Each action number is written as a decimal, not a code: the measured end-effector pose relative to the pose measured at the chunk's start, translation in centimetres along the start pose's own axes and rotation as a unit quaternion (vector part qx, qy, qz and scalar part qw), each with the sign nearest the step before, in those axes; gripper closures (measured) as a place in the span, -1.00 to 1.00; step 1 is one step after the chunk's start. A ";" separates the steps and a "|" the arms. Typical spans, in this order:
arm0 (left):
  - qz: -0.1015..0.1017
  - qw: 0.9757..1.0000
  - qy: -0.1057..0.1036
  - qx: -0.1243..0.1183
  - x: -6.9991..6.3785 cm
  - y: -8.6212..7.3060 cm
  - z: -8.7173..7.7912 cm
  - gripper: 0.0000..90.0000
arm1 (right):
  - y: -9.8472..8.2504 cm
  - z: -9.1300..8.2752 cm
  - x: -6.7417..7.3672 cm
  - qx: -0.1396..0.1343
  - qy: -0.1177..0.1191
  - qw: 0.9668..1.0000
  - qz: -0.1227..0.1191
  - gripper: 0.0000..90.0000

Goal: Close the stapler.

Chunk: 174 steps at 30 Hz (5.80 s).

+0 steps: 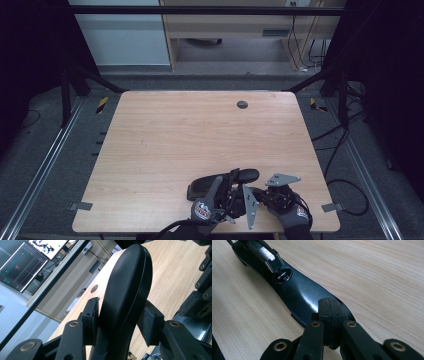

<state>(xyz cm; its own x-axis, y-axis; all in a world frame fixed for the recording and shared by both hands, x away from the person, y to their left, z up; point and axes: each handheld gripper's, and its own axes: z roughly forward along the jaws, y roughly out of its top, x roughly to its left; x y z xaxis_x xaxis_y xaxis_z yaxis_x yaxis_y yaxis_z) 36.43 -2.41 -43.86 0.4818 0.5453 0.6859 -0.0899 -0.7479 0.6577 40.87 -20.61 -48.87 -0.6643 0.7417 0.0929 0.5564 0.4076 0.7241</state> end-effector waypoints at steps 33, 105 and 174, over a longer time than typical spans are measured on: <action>0.030 0.999 -0.009 0.014 -1.9 0.0 1.0 0.16 | -0.2 -0.3 -0.4 0.002 -0.013 1.000 0.007 1.00; -0.132 0.990 -0.034 0.044 10.8 -7.0 -4.2 -0.19 | 1.8 -4.7 -1.6 -0.101 -0.064 0.992 0.048 1.00; -0.256 0.960 0.015 0.113 13.7 -18.1 -5.5 -0.16 | 1.1 -3.4 2.0 -0.123 -0.043 0.991 0.042 1.00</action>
<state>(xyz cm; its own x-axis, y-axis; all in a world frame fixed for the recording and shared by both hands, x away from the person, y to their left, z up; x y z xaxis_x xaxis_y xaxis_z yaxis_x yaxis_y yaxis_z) 39.87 20.71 -44.66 0.3875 0.8709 0.3021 0.3455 -0.4410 0.8283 38.46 -20.50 -45.51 -0.5698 0.8144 0.1100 0.4631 0.2076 0.8617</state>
